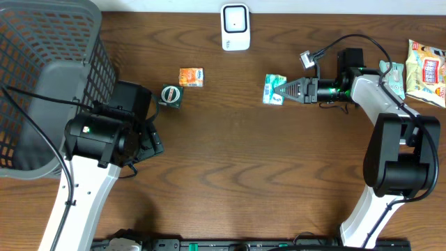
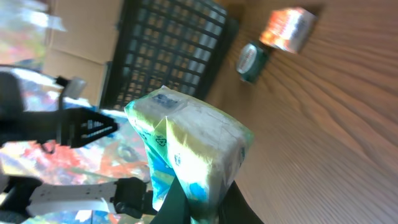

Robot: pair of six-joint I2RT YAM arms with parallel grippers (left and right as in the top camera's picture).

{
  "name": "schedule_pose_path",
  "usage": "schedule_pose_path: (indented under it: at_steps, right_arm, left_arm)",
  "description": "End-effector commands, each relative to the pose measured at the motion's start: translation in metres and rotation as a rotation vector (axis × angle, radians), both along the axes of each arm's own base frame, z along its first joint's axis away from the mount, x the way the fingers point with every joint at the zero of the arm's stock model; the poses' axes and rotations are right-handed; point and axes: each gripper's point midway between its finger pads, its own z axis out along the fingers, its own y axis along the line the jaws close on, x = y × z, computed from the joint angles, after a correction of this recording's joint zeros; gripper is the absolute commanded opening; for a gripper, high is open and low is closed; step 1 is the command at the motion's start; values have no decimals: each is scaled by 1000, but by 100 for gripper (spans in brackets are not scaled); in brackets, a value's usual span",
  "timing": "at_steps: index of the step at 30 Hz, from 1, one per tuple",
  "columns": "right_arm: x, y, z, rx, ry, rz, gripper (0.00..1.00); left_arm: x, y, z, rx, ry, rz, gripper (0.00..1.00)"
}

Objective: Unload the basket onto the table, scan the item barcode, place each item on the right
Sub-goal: 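Turn the green box in the right gripper and lift it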

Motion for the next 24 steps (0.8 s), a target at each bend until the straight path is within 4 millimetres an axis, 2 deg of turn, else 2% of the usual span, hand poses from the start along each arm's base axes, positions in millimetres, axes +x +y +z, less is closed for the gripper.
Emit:
schedule_pose_path:
  at_steps: [1, 18, 24]
  right_arm:
    - [-6, 4, 27, 114, -64, 35, 1]
    - [8, 4, 31, 116, -38, 31, 1]
    - [5, 11, 31, 116, -49, 51, 1]
  left_arm:
    - [-1, 0, 0, -8, 0, 16, 98]
    - [-1, 0, 0, -7, 0, 16, 98]
    - [-1, 1, 0, -7, 0, 16, 97]
